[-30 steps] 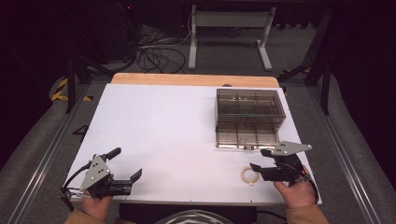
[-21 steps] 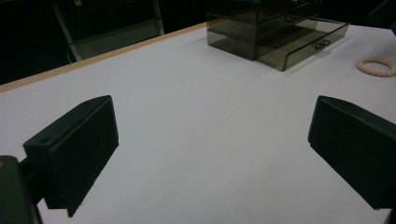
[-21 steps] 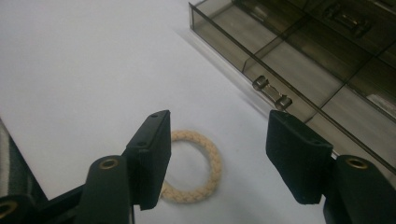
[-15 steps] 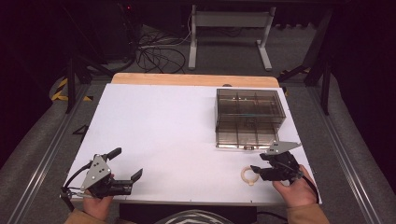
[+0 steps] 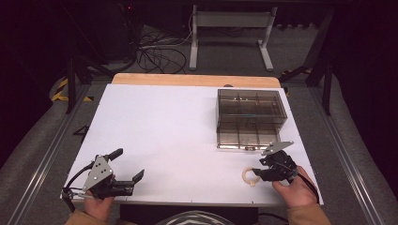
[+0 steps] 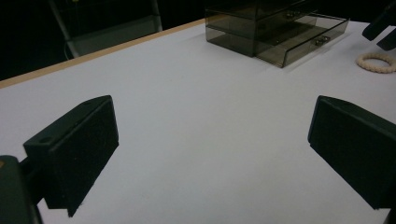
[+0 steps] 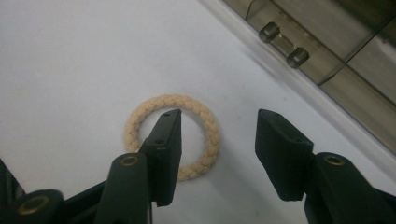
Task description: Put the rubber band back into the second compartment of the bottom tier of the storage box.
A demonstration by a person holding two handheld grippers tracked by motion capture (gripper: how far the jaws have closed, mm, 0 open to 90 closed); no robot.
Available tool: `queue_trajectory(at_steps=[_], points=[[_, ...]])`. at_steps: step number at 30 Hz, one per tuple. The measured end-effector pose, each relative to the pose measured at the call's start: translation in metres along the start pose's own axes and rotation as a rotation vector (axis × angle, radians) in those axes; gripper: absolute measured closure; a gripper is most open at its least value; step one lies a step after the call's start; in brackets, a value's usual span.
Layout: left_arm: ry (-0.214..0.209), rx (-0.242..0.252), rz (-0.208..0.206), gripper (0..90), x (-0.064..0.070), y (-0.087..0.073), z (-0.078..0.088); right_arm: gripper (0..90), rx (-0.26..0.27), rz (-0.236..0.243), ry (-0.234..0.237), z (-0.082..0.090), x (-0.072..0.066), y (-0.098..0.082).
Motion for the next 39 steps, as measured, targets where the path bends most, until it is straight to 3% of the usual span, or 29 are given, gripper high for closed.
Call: queue_trajectory(at_steps=[2, 11, 19, 39], points=[[0.001, -0.002, -0.001, 2.4, 0.0, 0.0, 0.0, 57.6, -0.028, 0.003, 0.007, -0.004, -0.002, -0.001], [0.001, -0.002, -0.001, 2.4, 0.0, 0.0, 0.0, 69.1, -0.058, 0.012, 0.013, -0.009, -0.005, -0.002], [0.001, 0.001, 0.0, 2.4, 0.0, 0.0, 0.001, 82.9, -0.073, 0.016, -0.017, -0.014, -0.005, -0.002], [0.002, 0.005, -0.006, 2.4, -0.001, 0.001, 0.002, 85.8, -0.048, 0.012, -0.034, -0.012, -0.005, 0.0]])
Point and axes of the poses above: each handheld gripper's, and its own axes: z roughly backward along the jaws, y roughly out of its top, x roughly to its right, the point moved 9 cm from there along -z, roughly forward along the jaws
